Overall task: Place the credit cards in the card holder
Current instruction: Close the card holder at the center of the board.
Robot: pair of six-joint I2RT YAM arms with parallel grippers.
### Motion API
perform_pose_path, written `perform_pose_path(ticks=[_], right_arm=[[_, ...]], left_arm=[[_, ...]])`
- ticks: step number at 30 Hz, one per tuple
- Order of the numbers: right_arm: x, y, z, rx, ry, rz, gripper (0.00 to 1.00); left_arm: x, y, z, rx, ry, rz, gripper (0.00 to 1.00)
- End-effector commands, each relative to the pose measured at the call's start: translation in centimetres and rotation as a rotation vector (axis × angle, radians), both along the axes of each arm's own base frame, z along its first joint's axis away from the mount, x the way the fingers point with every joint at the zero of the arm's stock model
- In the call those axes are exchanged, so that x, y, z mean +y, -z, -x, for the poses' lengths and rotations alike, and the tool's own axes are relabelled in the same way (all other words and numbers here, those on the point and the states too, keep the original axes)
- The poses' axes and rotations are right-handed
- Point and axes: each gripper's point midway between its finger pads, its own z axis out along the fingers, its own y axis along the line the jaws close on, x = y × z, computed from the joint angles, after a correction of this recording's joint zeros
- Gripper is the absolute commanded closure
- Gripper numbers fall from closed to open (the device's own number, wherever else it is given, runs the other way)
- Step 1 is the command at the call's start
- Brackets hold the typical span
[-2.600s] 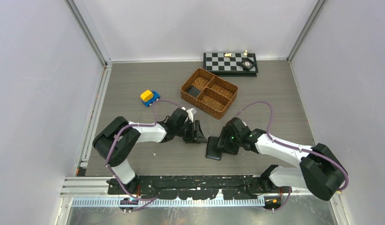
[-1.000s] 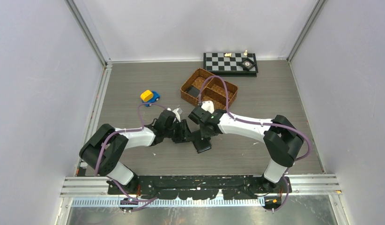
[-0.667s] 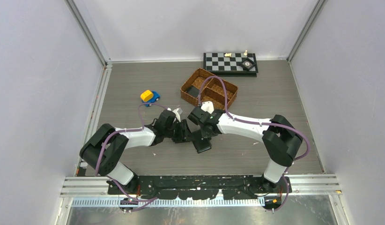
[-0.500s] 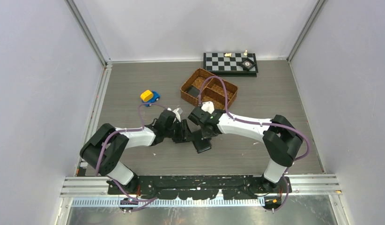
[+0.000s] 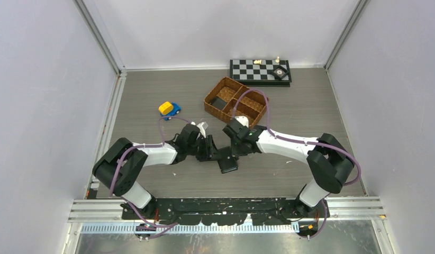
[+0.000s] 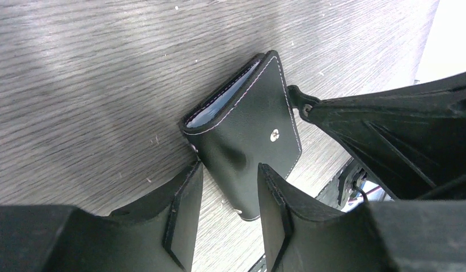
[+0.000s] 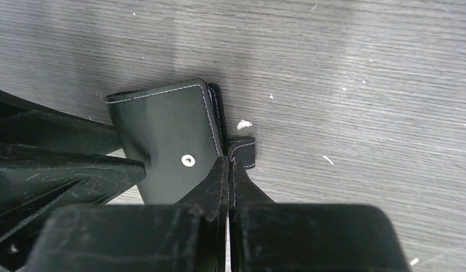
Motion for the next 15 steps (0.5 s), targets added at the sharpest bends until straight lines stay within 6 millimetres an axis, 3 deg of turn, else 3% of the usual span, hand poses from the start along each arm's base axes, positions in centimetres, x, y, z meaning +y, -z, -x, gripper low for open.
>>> perform_pose_path(ticks=[1,9,15], right_arm=[[2.5,-1.1,-0.3,0.014,-0.045,-0.212,1.00],[2.7,-0.8,-0.4,0.047,-0.059,-0.370,1.00],[1.9,-1.3,-0.6,0.046,-0.052,-0.386,0.99]], left_arm=[[-0.3,0.5,-0.2,0.004,0.004,-0.015,0.58],[-0.2,1.7,0.0,0.016,0.013,-0.059,0.62],[0.6,2.5,0.0,0.013,0.010,-0.139,0.68]])
